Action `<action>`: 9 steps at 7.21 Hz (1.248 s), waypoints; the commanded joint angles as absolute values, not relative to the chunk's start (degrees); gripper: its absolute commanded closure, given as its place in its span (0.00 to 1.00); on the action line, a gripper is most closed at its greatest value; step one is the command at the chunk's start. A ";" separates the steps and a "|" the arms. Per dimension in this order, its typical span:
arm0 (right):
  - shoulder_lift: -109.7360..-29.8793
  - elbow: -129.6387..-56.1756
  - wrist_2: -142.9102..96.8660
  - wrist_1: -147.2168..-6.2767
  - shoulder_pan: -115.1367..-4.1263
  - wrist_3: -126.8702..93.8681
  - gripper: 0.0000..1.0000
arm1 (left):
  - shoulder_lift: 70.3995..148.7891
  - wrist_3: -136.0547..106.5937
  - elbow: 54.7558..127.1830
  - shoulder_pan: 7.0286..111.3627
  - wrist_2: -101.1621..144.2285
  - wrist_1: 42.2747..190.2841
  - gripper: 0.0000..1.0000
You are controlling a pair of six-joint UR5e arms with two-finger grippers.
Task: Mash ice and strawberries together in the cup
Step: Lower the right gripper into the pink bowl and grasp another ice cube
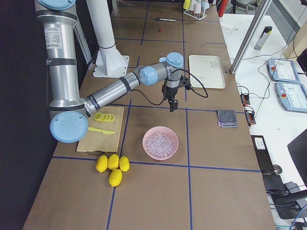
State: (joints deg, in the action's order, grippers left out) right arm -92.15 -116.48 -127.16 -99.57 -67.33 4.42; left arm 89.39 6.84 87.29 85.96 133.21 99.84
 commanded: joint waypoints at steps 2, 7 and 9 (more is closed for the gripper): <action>-98.59 -111.13 -127.70 -86.40 -69.17 11.26 0.01 | 89.38 6.86 87.28 85.96 133.16 99.84 0.00; -100.02 -106.27 -127.71 -80.51 -67.25 11.16 0.02 | 89.38 6.86 87.36 85.96 133.24 99.84 0.00; -100.02 -105.91 -127.53 -80.42 -66.10 11.25 0.03 | 89.38 6.86 87.36 85.96 133.24 99.84 0.00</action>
